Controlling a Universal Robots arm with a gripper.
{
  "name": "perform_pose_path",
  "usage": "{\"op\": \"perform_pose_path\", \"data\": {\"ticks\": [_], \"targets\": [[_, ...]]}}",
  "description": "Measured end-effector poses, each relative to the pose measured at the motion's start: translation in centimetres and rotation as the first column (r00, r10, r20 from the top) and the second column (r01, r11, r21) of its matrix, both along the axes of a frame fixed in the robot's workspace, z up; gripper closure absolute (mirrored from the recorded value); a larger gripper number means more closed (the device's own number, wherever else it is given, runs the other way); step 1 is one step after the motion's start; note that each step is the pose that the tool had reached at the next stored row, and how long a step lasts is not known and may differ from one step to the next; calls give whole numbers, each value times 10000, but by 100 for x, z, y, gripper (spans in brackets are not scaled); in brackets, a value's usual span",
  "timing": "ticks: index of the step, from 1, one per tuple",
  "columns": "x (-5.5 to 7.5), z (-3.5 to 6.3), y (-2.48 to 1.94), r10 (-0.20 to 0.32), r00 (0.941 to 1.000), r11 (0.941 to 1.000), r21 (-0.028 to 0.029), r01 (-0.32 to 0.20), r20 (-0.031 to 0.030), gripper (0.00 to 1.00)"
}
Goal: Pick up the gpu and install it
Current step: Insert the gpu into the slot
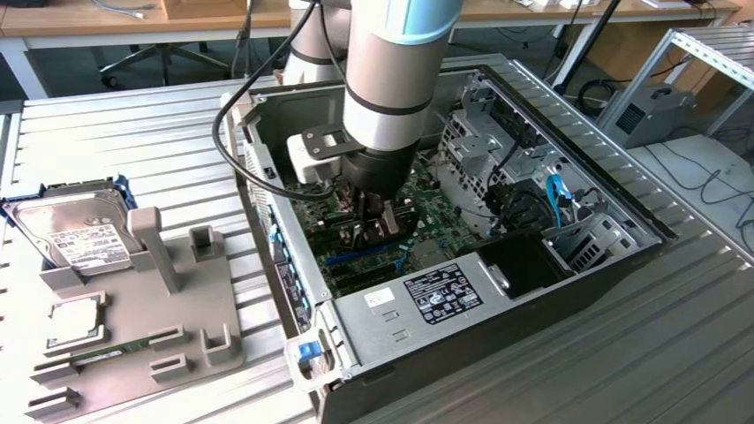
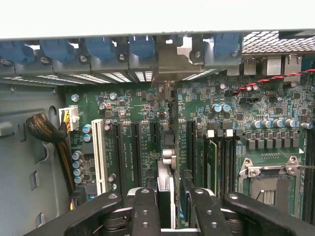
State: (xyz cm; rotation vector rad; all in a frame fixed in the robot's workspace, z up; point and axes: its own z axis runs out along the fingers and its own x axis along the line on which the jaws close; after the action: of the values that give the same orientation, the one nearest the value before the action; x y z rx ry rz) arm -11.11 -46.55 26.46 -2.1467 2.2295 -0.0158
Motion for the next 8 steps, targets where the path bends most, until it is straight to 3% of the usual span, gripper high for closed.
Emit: {"op": "perform_pose_path", "data": {"ticks": [8], "targets": [[0,-1,0,0,10000,10000,0,0,0,71]]}}
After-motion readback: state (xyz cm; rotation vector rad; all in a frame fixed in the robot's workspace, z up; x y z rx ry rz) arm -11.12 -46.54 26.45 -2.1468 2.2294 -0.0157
